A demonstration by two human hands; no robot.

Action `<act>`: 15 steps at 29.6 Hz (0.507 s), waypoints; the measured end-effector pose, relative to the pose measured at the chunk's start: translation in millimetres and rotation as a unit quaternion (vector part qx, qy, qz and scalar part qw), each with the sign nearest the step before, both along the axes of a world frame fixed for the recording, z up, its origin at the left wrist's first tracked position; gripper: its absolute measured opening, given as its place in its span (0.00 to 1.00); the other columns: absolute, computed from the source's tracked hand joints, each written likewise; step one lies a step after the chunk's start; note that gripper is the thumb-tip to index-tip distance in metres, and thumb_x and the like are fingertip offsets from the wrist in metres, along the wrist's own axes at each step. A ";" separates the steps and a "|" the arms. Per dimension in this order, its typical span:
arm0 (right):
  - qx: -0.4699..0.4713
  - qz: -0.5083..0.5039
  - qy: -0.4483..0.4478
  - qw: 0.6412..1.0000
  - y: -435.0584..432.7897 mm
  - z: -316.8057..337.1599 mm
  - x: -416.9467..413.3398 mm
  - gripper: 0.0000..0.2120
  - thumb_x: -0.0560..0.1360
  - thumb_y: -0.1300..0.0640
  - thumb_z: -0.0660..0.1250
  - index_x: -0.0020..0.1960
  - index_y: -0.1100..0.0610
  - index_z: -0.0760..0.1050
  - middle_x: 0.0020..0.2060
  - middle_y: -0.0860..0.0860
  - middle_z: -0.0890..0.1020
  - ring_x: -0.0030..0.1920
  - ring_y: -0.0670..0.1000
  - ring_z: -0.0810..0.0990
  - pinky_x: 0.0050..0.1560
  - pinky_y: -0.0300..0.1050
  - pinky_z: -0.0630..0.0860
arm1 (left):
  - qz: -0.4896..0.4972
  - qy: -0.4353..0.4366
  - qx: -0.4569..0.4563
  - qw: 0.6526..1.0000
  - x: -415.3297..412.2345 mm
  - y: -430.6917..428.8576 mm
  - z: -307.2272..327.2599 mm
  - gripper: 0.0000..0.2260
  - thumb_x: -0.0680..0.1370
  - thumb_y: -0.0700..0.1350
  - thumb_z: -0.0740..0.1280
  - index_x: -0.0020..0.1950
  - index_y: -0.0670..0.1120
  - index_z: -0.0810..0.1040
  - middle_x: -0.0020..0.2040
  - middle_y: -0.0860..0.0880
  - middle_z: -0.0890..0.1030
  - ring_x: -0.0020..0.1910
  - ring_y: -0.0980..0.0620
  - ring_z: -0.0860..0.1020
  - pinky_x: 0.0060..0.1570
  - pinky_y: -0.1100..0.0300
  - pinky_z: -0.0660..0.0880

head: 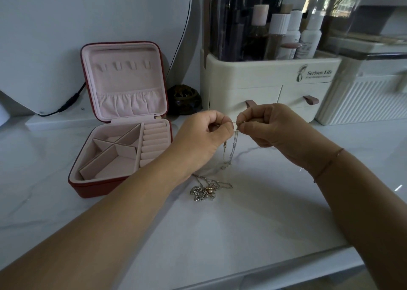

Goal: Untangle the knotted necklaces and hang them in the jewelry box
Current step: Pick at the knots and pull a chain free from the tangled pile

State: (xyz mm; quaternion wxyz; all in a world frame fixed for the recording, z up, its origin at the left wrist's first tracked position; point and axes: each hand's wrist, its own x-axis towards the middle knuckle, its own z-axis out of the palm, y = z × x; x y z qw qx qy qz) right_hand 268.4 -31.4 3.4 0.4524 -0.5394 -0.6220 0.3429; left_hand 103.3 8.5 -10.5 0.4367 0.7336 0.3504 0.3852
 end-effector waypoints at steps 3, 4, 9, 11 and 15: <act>-0.005 -0.001 0.028 1.000 1.2 -0.2 0.7 0.07 0.75 0.68 0.65 0.41 0.60 0.77 0.21 0.47 0.67 0.22 0.43 0.61 0.24 0.34 0.60 | -0.002 -0.025 -0.018 1.000 -0.6 1.7 -1.1 0.03 0.76 0.44 0.67 0.44 0.47 0.79 0.39 0.46 0.81 0.41 0.50 0.79 0.52 0.53 0.76; -0.007 0.001 0.037 0.999 1.3 -0.1 1.0 0.07 0.75 0.67 0.65 0.41 0.59 0.77 0.21 0.47 0.67 0.22 0.44 0.61 0.24 0.34 0.60 | -0.006 -0.037 -0.031 0.999 -0.7 2.1 -1.1 0.03 0.77 0.43 0.67 0.45 0.45 0.79 0.39 0.48 0.81 0.40 0.54 0.79 0.51 0.55 0.77; -0.011 0.005 0.046 0.999 2.0 0.0 2.0 0.05 0.75 0.67 0.65 0.42 0.60 0.78 0.22 0.49 0.68 0.23 0.44 0.60 0.24 0.34 0.60 | -0.044 -0.074 -0.097 0.992 -1.6 -1.1 1.4 0.03 0.75 0.40 0.70 0.47 0.43 0.80 0.35 0.50 0.83 0.36 0.56 0.80 0.41 0.67 0.77; -0.011 0.002 0.041 0.999 2.3 -0.2 2.3 0.05 0.75 0.67 0.65 0.42 0.60 0.78 0.23 0.50 0.67 0.23 0.45 0.60 0.24 0.35 0.60 | -0.035 -0.068 -0.095 0.993 -2.0 -1.5 1.7 0.04 0.73 0.41 0.72 0.46 0.45 0.81 0.35 0.50 0.84 0.36 0.56 0.80 0.42 0.67 0.77; -0.010 0.004 0.035 0.999 2.3 -0.7 1.7 0.06 0.75 0.68 0.65 0.42 0.60 0.76 0.23 0.51 0.66 0.23 0.45 0.60 0.24 0.36 0.60 | -0.012 -0.064 -0.077 0.995 -2.0 -1.8 1.5 0.03 0.72 0.42 0.73 0.45 0.46 0.83 0.34 0.51 0.83 0.34 0.57 0.80 0.44 0.66 0.77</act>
